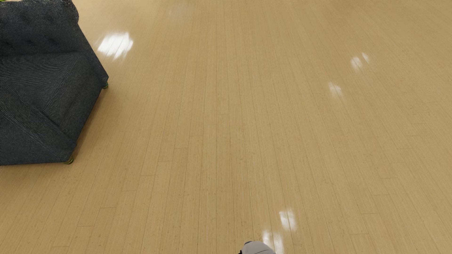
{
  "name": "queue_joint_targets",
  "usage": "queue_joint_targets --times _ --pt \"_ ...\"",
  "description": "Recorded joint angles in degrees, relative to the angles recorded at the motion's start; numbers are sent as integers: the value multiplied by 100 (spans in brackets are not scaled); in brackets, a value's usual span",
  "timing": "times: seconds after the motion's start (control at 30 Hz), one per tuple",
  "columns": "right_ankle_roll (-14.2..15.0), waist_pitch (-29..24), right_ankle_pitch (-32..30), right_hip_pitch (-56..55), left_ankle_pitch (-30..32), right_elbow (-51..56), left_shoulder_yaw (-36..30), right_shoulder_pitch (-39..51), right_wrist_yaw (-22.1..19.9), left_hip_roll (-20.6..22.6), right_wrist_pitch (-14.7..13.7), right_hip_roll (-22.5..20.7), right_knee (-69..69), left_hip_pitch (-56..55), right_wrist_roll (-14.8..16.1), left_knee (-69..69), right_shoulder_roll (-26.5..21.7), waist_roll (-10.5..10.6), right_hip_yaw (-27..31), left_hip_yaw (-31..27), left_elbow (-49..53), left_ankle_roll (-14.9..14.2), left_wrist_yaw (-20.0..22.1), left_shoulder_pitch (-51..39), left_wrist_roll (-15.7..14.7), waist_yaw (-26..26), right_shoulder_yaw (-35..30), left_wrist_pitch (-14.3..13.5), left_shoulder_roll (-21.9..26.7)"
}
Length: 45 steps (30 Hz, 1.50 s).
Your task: Walk around the armchair
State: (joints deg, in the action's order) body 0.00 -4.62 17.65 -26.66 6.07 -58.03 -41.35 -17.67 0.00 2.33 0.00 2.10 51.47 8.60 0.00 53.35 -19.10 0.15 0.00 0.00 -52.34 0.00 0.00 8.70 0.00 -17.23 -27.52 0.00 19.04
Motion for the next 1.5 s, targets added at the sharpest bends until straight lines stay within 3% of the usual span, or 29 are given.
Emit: queue_joint_targets --times 0.03,0.1,0.17,0.23,0.27,0.33,0.37,0.43,0.5,0.53,0.57,0.63,0.7,0.8,0.83,0.9,0.93,1.0,1.07,1.1,1.13,1.2,1.23,1.3,1.33,1.37,1.43,1.47,1.5 --pt "0 -103 159 328 -9 144 164 70 0 -58 0 -238 -125 -665 0 1300 88 23 0 0 148 0 0 154 0 435 27 0 37" --pt "0 -153 284 1342 -243 431 72 188 0 173 0 -158 -665 -1822 0 2408 33 -203 0 0 -12 0 0 338 0 1010 -49 0 47" --pt "0 -263 191 2395 303 797 559 306 0 292 0 -158 -1429 -2667 0 1126 65 -363 0 0 230 0 0 645 0 1835 62 0 64" --pt "0 -249 157 3262 855 1165 297 532 0 406 0 -92 -2066 -3239 0 -1093 -121 -420 0 0 254 0 0 772 0 2255 36 0 187" --pt "0 -213 254 3644 189 1330 402 636 0 410 0 -91 -2297 -3417 0 -2112 -190 -420 0 0 246 0 0 817 0 2458 80 0 166" --pt "0 -51 492 4145 -2261 1474 306 893 0 366 0 -35 -2355 -3704 0 -2818 -303 -420 0 0 189 0 0 929 0 2632 132 0 165" --pt "0 -105 540 4326 -1982 1445 201 944 0 330 0 -35 -2295 -3761 0 -2862 -294 -425 0 0 207 0 0 950 0 2858 247 0 198" --pt "0 -3 -197 4447 729 1300 155 852 0 478 0 186 -1881 -4266 0 -2041 -166 -647 0 0 116 0 0 983 0 3007 488 0 186" --pt "0 12 -2437 3880 972 945 11 620 0 837 0 445 -2 -3904 0 -1412 -22 -792 0 0 -146 0 0 861 0 2692 383 0 159" --pt "0 46 -2532 3129 780 862 123 568 0 1045 0 605 1343 -3636 0 -1376 -55 -849 0 0 -5 0 0 834 0 2515 135 0 174" --pt "0 -94 -1715 2648 403 899 293 507 0 1166 0 683 2290 -2989 0 -1623 -44 -850 0 0 58 0 0 741 0 2238 86 0 154" --pt "0 -190 -522 1542 -457 815 440 394 0 1072 0 513 2740 -1881 0 -2055 -45 -604 0 0 91 0 0 365 0 1570 -53 0 141" --pt "0 -221 -298 870 -1423 929 352 117 0 935 0 501 1484 -734 0 -2594 -125 -434 0 0 591 0 0 84 0 870 -101 0 351" --pt "0 -38 -1134 232 -2755 708 910 -40 0 749 0 536 -1572 457 0 -3046 -117 -338 0 0 812 0 0 -457 0 450 6 0 447" --pt "0 77 -1350 139 -2825 659 1039 -78 0 698 0 550 -2270 590 0 -3043 -115 -290 0 0 910 0 0 -581 0 367 29 0 477" --pt "0 56 -974 -65 -2455 484 1134 -100 0 527 0 455 -1980 1035 0 -2841 -92 -215 0 0 1084 0 0 -622 0 177 45 0 529" --pt "0 87 -1194 54 -1997 317 1270 -115 0 387 0 348 -1568 1256 0 -2518 -116 -182 0 0 1152 0 0 -441 0 62 -136 0 490" --pt "0 199 -1175 98 -143 -23 1483 -173 0 -6 0 13 -601 676 0 -541 -39 65 0 0 767 0 0 -84 0 70 -17 0 154" --pt "0 23 -663 963 -99 -21 1064 -64 0 -132 0 -244 -741 -691 0 2267 -4 131 0 0 572 0 0 32 0 427 -7 0 68" --pt "0 2 -598 1446 -80 77 702 16 0 -33 0 -170 -1006 -1388 0 2688 -42 37 0 0 482 0 0 51 0 769 -97 0 43" --pt "0 -78 -589 1853 79 214 559 110 0 59 0 -158 -1251 -1901 0 2340 -55 -69 0 0 294 0 0 130 0 1179 -50 0 -9" --pt "0 -158 -476 2789 1300 618 524 356 0 196 0 -80 -1860 -2679 0 62 -151 -227 0 0 43 0 0 423 0 1724 -71 0 10" --pt "0 -138 -411 3177 1440 981 507 423 0 197 0 -90 -2087 -2890 0 -1262 -221 -269 0 0 -2 0 0 551 0 1890 32 0 60" --pt "0 -38 -140 3692 -1301 1456 324 567 0 261 0 2 -2175 -3109 0 -2640 -345 -326 0 0 -153 0 0 719 0 2117 378 0 120" --pt "0 -21 -52 3898 -1431 1545 140 561 0 293 0 19 -2108 -3259 0 -2681 -383 -375 0 0 -32 0 0 824 0 2199 518 0 224" --pt "0 5 -172 4088 -607 1570 87 491 0 355 0 5 -1964 -3357 0 -2442 -374 -392 0 0 -43 0 0 924 0 2274 679 0 263" --pt "0 128 -1704 3719 562 1354 104 256 0 789 0 392 -332 -3248 0 -1886 -266 -640 0 0 -120 0 0 1103 0 2159 883 0 254" --pt "0 131 -2145 3125 482 1116 39 180 0 946 0 451 1093 -3014 0 -1612 -251 -652 0 0 -234 0 0 1079 0 1931 789 0 246" --pt "0 9 -1419 2505 121 955 78 164 0 1104 0 615 2174 -2532 0 -1684 -226 -801 0 0 -119 0 0 1043 0 1801 705 0 292"
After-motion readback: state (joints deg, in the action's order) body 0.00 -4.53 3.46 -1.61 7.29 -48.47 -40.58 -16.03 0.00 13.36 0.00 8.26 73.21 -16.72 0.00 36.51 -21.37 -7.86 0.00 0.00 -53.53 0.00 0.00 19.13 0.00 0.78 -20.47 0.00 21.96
